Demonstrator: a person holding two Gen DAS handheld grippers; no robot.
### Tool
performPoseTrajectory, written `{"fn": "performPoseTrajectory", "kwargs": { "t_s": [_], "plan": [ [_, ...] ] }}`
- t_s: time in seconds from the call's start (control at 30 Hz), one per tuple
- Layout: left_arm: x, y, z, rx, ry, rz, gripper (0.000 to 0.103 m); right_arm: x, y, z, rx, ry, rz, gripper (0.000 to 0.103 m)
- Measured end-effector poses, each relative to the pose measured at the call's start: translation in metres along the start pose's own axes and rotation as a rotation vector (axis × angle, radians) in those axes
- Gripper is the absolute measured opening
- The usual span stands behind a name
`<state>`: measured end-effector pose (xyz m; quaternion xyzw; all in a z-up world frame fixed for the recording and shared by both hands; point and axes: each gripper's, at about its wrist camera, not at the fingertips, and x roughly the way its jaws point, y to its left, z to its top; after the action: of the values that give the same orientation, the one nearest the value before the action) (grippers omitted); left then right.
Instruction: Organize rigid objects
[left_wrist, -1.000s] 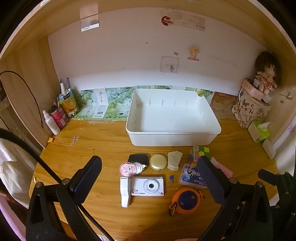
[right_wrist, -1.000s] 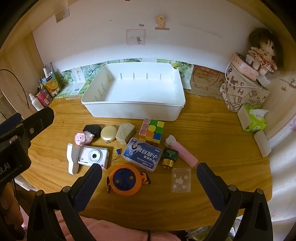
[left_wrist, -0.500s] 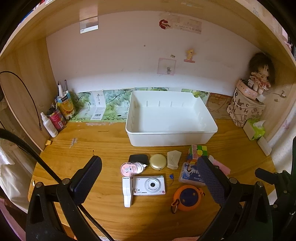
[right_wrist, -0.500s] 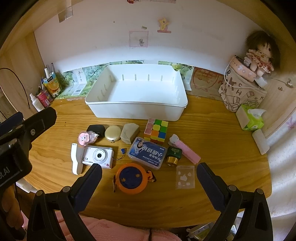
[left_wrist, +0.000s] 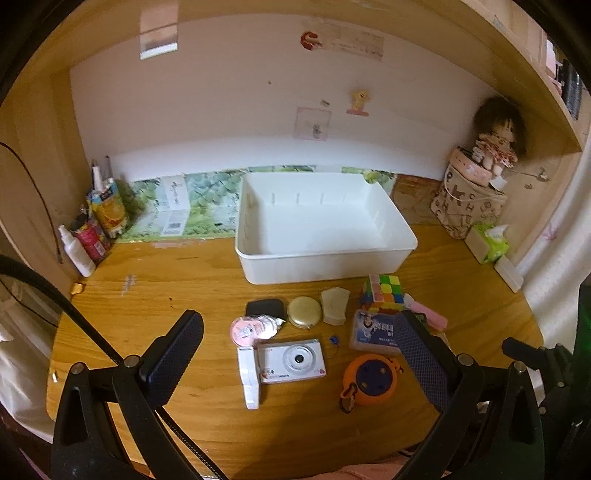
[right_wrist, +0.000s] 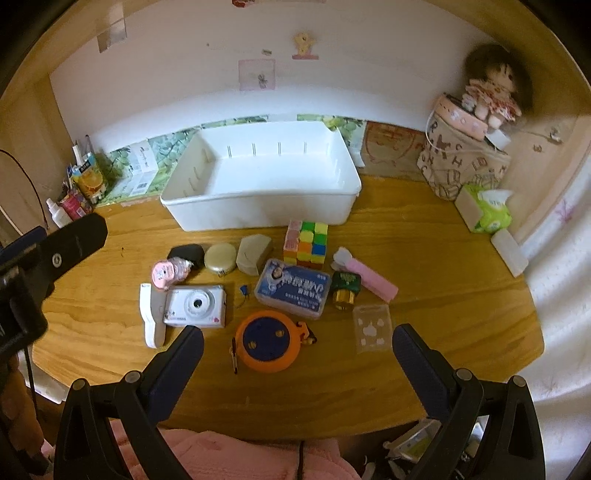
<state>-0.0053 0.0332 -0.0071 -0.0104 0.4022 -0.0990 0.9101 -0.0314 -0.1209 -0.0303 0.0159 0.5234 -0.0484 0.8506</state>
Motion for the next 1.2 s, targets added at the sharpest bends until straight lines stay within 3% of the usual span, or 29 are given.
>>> {"fn": "performPoseTrajectory", "kwargs": {
  "t_s": [0.3,0.53,0.8,1.2],
  "plan": [
    [0.019,-0.013,-0.008,0.018,0.114,-0.075,0.102,0.007,-0.01,-0.012,0.045,0.075,0.015,0.102],
    [0.034,-0.022,-0.008,-0.052,0.178,-0.091,0.102,0.023,-0.026,-0.007,0.008,0.143,0.046,0.102],
    [0.057,-0.043,-0.01,-0.138,0.267,-0.041,0.102,0.045,-0.055,0.007,-0.059,0.219,0.101,0.102],
    [0.097,-0.06,-0.033,-0.329,0.464,0.054,0.102,0.082,-0.086,0.024,-0.199,0.342,0.187,0.102]
  ]
}}
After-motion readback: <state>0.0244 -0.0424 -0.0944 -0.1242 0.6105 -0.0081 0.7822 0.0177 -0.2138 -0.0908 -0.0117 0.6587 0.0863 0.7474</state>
